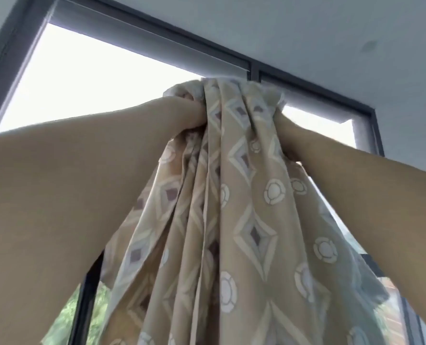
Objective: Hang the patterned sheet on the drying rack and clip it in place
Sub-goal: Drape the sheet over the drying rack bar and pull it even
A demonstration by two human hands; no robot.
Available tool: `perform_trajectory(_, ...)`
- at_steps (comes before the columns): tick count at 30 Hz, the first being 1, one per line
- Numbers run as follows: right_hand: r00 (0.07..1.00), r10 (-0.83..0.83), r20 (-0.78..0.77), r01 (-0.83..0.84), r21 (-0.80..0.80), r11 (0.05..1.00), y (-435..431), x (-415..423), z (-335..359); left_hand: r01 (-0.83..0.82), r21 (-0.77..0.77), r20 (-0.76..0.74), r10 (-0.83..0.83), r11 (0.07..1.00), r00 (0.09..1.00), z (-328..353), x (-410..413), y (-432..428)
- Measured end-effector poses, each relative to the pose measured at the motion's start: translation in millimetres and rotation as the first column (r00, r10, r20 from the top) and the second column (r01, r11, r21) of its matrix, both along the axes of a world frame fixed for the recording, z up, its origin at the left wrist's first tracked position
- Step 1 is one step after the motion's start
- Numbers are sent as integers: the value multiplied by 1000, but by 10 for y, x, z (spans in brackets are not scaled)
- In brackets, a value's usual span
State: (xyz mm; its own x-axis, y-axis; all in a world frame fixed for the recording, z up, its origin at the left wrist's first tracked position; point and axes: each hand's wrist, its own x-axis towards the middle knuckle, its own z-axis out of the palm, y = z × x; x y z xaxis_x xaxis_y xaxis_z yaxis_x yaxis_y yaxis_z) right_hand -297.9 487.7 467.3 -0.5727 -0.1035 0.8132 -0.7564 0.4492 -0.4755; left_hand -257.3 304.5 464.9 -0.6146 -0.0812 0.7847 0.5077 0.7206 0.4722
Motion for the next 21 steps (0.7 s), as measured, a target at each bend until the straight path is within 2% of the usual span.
perform_trajectory(1, 986, -115, 118, 95, 163, 982, -12, -32, -24, -48, -93, 118, 59, 995, 991, -18, 15, 12)
perform_trajectory(2, 938, -232, 259, 139, 331, 933, 0, -33, -80, -107, -243, 240, 167, 964, 956, -75, 42, 10)
perform_trajectory(3, 866, -316, 387, 136, 426, 895, -31, -5, -110, -138, -359, 318, 260, 923, 912, -120, 37, 10)
perform_trajectory(4, 814, -307, 492, 42, 478, 878, -19, 80, -145, -123, -395, 374, 282, 910, 883, -171, 65, 13)
perform_trajectory(6, 789, -309, 531, 8, 493, 870, 1, 163, -133, -130, -358, 393, 276, 925, 877, -191, 64, 17)
perform_trajectory(8, 826, -315, 467, 62, 481, 874, -9, 191, -150, -155, -295, 388, 266, 943, 883, -193, 72, 40)
perform_trajectory(10, 895, -304, 326, 145, 432, 890, -27, 174, -195, -161, -254, 369, 250, 954, 895, -199, 34, 69)
perform_trajectory(13, 934, -281, 220, 229, 236, 944, 21, 125, -310, -275, -179, 194, 308, 945, 931, -280, 26, 101)
perform_trajectory(14, 929, -326, 177, 291, 198, 936, 52, 111, -365, -357, -171, 117, 378, 919, 918, -330, 40, 104)
perform_trajectory(17, 871, -488, -60, 488, 238, 840, 133, 71, -539, -548, -117, -108, 538, 829, 836, -528, 23, 97)
perform_trajectory(19, 815, -541, -207, 576, 195, 794, 170, 116, -716, -578, -61, -254, 547, 814, 798, -714, 11, 97)
perform_trajectory(21, 794, -528, -301, 579, 107, 808, 208, 158, -994, -558, -49, -336, 513, 828, 790, -913, 16, 82)
